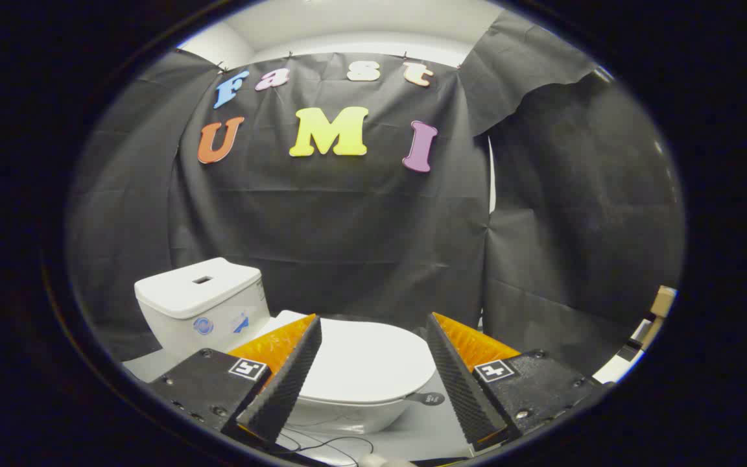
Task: Open the toilet lid.
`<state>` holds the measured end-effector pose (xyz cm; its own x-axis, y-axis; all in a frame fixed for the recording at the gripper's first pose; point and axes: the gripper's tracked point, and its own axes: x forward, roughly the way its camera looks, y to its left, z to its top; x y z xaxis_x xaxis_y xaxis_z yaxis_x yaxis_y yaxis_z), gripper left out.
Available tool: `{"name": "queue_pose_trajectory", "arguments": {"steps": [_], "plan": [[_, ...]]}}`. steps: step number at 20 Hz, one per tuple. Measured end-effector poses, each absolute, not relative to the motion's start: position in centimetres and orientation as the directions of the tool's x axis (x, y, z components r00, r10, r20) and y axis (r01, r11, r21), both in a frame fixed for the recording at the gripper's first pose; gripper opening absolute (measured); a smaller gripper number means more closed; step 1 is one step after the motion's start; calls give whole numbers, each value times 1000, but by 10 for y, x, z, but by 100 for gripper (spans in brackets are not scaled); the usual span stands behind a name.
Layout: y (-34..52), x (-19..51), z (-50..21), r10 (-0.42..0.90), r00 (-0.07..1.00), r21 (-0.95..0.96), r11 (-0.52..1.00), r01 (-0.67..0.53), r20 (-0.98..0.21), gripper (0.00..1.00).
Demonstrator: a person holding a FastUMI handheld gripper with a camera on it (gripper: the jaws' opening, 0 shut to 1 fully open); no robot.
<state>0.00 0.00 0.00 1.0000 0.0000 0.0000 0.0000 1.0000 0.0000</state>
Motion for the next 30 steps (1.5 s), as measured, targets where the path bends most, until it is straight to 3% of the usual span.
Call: {"name": "queue_pose_trajectory", "arguments": {"steps": [11, 19, 24, 30], "plan": [[-4, 12, 9, 2, 1000, 0, 1000, -2, 1, 100], [-22, 68, 13, 91, 996, 111, 990, -89, -18, 100], [-46, 109, -18, 134, 983, 283, 955, -93, -127, 100], [-78, 136, -84, 150, 954, 523, 852, 9, -261, 100]]}}
